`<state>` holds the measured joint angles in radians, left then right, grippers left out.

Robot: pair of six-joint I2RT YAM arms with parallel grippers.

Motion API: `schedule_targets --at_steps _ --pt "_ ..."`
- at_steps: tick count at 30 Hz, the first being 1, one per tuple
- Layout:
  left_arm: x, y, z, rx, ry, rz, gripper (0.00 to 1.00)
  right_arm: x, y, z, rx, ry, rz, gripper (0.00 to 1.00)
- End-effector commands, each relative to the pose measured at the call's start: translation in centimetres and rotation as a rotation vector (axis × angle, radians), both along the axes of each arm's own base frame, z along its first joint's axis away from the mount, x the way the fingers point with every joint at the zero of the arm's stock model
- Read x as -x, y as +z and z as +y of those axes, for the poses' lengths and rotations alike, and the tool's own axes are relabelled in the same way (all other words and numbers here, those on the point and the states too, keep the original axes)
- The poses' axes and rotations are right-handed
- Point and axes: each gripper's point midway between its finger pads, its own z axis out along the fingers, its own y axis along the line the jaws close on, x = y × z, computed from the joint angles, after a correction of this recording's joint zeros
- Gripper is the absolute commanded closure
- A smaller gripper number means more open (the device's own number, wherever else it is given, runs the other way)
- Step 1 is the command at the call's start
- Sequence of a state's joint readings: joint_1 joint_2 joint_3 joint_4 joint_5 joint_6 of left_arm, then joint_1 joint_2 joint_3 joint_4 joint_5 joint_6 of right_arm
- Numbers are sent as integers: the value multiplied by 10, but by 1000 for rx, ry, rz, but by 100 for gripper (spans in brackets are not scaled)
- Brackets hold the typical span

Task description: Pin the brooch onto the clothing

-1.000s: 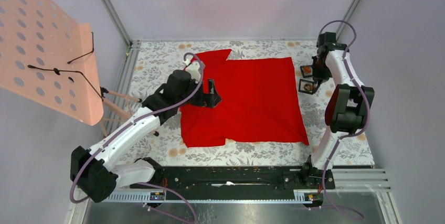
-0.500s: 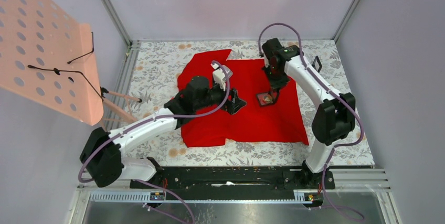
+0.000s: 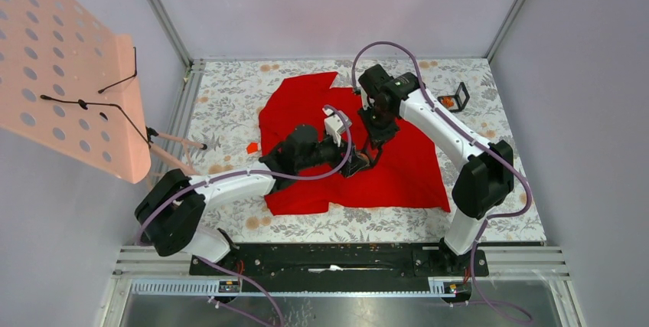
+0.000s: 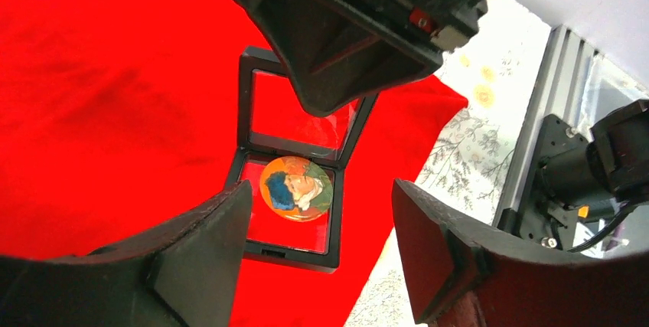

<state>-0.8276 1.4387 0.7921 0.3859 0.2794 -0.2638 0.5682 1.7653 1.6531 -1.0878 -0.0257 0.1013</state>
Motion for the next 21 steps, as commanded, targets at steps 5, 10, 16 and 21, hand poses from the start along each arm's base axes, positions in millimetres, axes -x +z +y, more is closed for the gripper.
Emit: schedule_targets --at_steps 5,10,16,21 --pt "-14 1 -10 -90 -8 -148 31 11 33 11 -80 4 -17 100" --pt "-17 -5 -14 -113 -10 -151 31 12 37 12 -84 12 -24 100" --pt "-17 -8 -19 -115 -9 -130 39 12 36 13 -81 16 -26 100" --pt "-11 -17 -25 -121 -28 -90 45 9 37 14 -79 16 -30 100"
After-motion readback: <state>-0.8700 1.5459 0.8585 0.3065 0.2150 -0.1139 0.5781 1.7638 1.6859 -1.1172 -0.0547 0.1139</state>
